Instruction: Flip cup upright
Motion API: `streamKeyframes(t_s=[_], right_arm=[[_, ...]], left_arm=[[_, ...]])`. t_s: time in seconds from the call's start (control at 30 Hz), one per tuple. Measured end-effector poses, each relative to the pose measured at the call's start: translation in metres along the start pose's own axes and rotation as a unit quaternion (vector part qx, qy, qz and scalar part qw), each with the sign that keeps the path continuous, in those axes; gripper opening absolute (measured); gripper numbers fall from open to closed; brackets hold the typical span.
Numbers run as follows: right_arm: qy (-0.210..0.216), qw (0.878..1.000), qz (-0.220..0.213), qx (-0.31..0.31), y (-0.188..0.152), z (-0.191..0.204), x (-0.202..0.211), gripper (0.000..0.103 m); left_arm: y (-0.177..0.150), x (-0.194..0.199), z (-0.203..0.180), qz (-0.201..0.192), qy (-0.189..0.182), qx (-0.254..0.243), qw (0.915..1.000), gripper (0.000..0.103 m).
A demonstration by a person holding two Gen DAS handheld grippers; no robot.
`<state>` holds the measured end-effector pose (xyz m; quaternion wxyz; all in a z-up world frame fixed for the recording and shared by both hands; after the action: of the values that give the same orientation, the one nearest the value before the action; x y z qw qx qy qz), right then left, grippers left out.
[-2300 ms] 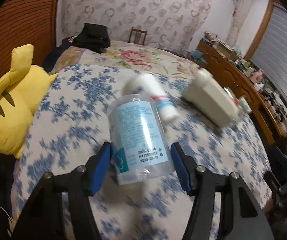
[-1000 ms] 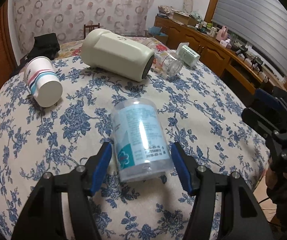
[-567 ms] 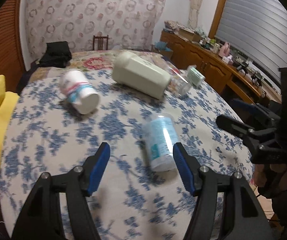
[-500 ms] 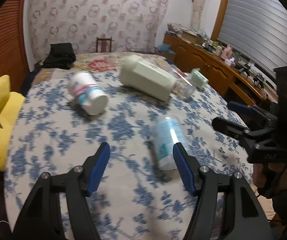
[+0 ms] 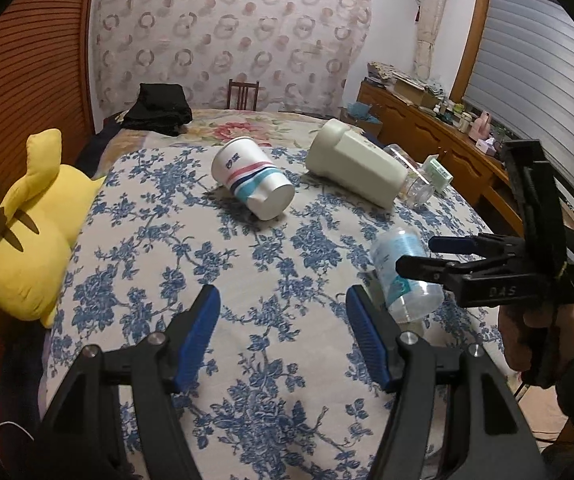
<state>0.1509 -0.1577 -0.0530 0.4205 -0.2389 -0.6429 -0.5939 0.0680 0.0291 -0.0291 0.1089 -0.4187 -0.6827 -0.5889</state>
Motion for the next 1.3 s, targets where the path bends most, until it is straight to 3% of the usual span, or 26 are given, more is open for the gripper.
streamKeyframes(t_s=[0.5,0.73,0.93,1.03,1.17,1.3], right_arm=[[-0.019,0.996,0.069,0.051,0.008,-0.018,-0.003,0.093],[0.028,0.993,0.113,0.028,0.02,-0.014,-0.019,0.078],[0.019,0.991,0.131,0.035,0.026,-0.007,-0.03,0.076],[0.015,0.991,0.131,0.031,0.03,-0.009,-0.032,0.062],[0.011,0.994,0.104,0.042,0.034,-0.007,-0.024,0.061],[-0.007,0.996,0.041,0.074,0.036,0.001,-0.008,0.061]], left_arm=[[-0.007,-0.012,0.0,0.008,-0.004,0.005,0.9999,0.065],[-0.01,-0.019,-0.002,0.016,-0.007,0.004,0.9998,0.065],[-0.011,-0.019,-0.003,0.016,-0.007,0.004,0.9998,0.065],[-0.01,-0.019,-0.003,0.016,-0.006,0.004,0.9998,0.065],[-0.011,-0.02,-0.002,0.015,-0.004,0.004,0.9999,0.065],[-0.011,-0.02,0.001,0.015,-0.003,0.007,0.9999,0.065]])
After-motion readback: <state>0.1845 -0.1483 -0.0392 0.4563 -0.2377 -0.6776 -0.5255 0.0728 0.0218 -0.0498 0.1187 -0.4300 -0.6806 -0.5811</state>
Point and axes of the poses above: each gripper's, at about its wrist camera, not at the fingertips, and x roughly against the way its jaws point, z to its left, y to its top, the point moved 1 cm from there along -x, roughly the way its jaws point, and after that the axes turned 8 degrees about -y, right-handed, at the moved point
